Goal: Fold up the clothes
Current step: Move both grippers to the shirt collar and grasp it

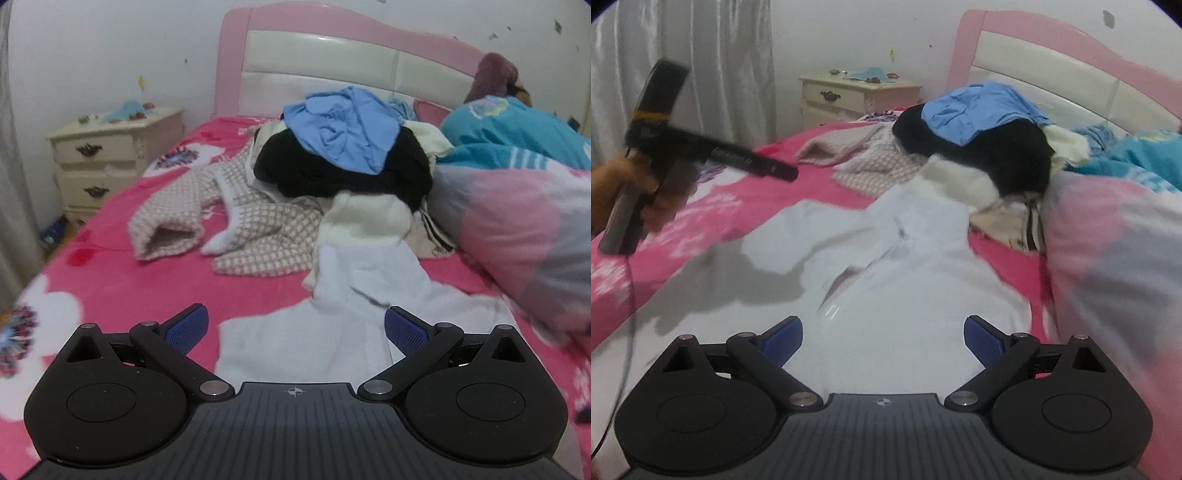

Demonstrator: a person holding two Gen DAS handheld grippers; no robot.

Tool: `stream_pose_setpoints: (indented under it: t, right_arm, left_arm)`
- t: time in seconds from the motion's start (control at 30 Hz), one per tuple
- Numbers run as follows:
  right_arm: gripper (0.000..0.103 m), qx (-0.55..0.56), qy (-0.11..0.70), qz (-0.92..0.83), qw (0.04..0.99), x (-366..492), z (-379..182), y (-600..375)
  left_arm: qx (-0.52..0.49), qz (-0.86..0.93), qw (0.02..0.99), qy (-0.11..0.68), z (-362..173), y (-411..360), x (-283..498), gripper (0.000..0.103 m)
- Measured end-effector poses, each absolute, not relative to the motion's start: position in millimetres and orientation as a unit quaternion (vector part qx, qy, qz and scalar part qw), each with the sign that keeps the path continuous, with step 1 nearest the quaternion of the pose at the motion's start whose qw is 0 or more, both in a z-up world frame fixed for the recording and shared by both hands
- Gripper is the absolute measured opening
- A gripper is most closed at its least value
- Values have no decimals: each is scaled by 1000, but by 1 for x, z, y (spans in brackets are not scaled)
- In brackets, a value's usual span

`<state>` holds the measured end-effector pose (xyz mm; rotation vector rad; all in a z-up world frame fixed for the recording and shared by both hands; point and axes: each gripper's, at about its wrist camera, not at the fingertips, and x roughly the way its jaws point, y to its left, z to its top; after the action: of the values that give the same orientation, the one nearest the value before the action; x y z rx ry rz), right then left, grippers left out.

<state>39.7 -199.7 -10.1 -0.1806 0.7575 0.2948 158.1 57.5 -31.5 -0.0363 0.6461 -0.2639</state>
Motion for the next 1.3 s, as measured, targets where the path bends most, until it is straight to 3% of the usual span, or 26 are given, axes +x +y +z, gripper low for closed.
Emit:
stream_pose_setpoints:
  t: [0.17,0.23,0.3,0.47,0.8,1.0,1.13,1.3]
  right_arm:
    - [89,-48,360,127,923,135,-38,-213]
    - [84,-12,366,116,923,166,-48,-223]
    - [81,18,373,111,921,194,-58,-232]
    - [68,68,393,116,910,244,-82,-247]
    - [62,120,419,135,890,287,-114,-262]
    - [41,137,431,148,880,297,-123,-264]
    - [36,137,432,152,878,299,-125,-261]
    - [16,133,433,151,878,300,-126,-257]
  left_arm:
    - [-92,-131,925,345,-62,69,214,95]
    - [-129,-137,915,358,-73,71,235,88]
    - [-149,-146,907,366,-80,67,252,76]
    - [-157,-182,895,375,-91,51,280,62]
    - [-165,-212,884,383,-111,29,309,37]
    - [-152,-217,886,380,-113,20,319,19]
    - [-137,-214,889,381,-114,15,323,16]
    - [-152,-207,887,383,-117,13,326,13]
